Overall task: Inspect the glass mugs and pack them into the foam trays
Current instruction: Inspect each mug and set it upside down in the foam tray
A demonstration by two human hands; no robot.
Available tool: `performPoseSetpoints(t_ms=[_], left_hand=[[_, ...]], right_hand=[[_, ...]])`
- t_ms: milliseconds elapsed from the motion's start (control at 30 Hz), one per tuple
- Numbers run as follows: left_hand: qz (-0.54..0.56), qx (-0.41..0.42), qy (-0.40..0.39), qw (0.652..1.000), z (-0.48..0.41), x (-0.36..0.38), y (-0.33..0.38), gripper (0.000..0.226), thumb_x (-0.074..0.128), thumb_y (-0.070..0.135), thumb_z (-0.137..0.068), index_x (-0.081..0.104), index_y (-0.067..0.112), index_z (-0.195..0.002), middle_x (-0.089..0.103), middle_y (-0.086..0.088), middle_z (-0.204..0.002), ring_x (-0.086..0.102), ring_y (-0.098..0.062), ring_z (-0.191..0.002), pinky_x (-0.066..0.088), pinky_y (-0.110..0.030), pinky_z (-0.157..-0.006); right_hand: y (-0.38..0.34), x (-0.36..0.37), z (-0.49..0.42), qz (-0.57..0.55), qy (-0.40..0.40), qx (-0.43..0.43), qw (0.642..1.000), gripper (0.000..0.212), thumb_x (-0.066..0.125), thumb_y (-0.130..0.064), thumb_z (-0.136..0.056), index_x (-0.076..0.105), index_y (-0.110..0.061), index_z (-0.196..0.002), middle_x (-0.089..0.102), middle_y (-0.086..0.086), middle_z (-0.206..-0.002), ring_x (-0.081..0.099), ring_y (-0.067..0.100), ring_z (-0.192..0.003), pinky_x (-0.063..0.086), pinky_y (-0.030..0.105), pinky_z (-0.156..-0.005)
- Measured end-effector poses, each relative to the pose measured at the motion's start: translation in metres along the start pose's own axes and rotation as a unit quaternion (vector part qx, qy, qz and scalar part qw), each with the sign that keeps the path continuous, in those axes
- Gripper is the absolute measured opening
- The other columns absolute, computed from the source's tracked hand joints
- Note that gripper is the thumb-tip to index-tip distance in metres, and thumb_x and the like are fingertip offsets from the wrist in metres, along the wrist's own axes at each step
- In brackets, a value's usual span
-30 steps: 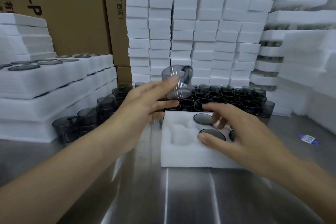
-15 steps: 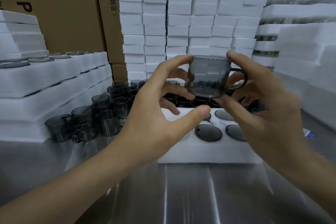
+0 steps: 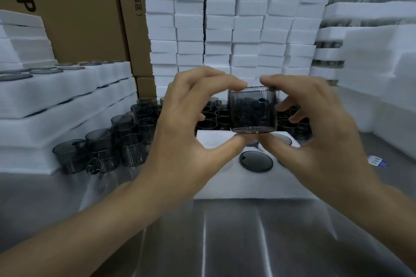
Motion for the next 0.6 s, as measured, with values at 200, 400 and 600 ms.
performPoseSetpoints(t_ms=[200, 400, 600], left_hand=[[0.027, -0.022, 0.012, 0.999, 0.001, -0.001, 0.0, 0.07, 0.084, 0.046, -0.089, 0.048, 0.038, -0.148, 0.053, 0.014, -0.15, 0.052, -0.023, -0.14, 0.053, -0.033, -0.096], [-0.01, -0.025, 0.003, 1.0, 0.001, 0.0, -0.008, 0.057, 0.087, 0.04, -0.087, 0.06, 0.029, -0.136, 0.056, 0.005, -0.144, 0.05, -0.02, -0.142, 0.05, -0.043, -0.106], [-0.051, -0.02, -0.02, 0.998, 0.005, 0.005, -0.011, 0.055, 0.092, 0.024, -0.083, 0.066, 0.014, -0.131, 0.056, -0.002, -0.141, 0.051, -0.017, -0.138, 0.049, -0.045, -0.106]], right_hand=[[-0.031, -0.009, -0.014, -0.063, -0.061, -0.036, 0.995, 0.048, 0.081, -0.024, -0.091, 0.055, -0.034, -0.13, 0.067, -0.011, -0.135, 0.069, 0.001, -0.113, 0.055, 0.037, -0.099], [-0.028, -0.007, -0.017, -0.04, -0.117, -0.01, 0.992, 0.03, 0.078, -0.028, -0.095, 0.059, -0.044, -0.111, 0.062, -0.016, -0.129, 0.059, -0.006, -0.11, 0.044, 0.02, -0.108], [-0.007, -0.003, 0.0, 0.062, -0.018, -0.074, 0.995, 0.058, 0.083, -0.024, -0.089, 0.062, -0.02, -0.143, 0.062, -0.002, -0.137, 0.06, 0.022, -0.125, 0.051, 0.036, -0.104]])
Point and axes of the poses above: each hand's wrist, its own z-axis away from the middle knuckle, its own x-axis out of the palm, y = z × x, the point moved 6 cm from there along -z, towards the middle knuckle
